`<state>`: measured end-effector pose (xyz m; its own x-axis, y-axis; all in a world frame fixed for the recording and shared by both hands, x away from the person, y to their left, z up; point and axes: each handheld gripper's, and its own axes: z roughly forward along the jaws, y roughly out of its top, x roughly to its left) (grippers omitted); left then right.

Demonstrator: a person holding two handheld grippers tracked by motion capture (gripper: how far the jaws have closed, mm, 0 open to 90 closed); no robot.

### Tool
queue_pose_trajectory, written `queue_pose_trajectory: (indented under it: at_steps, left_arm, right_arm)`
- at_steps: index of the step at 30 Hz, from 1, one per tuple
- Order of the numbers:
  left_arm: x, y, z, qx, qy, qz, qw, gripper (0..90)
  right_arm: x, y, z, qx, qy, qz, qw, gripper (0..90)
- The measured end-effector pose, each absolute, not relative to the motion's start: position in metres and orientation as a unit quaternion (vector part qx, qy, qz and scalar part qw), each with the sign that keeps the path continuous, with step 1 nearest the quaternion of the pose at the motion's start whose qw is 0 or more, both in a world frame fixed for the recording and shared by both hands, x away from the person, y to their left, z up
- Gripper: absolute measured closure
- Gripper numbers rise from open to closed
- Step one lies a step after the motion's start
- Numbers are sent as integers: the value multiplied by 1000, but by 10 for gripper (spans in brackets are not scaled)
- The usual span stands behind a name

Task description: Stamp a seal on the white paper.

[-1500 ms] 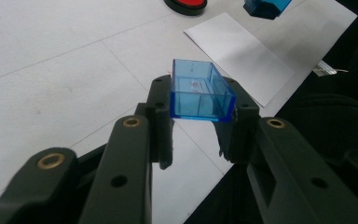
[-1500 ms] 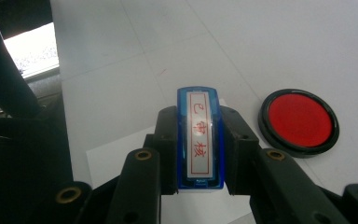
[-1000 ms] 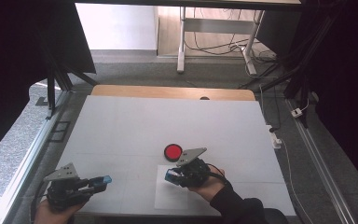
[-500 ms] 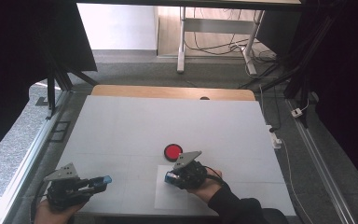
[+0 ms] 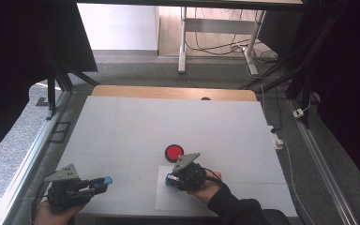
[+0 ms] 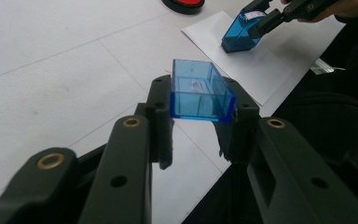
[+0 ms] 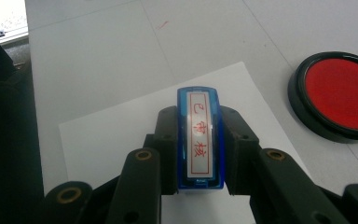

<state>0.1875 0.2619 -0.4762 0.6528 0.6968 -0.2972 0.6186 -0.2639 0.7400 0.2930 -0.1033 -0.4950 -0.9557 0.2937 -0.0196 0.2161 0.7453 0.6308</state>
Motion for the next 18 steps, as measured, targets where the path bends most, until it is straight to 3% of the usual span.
queue_pose_trajectory:
  at_steps: [6, 18]
  left_arm:
    - [188, 262, -476, 793, 415, 43, 443, 687]
    - [188, 262, -476, 794, 415, 42, 443, 687]
  right_arm:
    - [293, -102, -495, 141, 933, 326, 56, 714]
    - [281, -93, -494, 116, 941, 301, 103, 715]
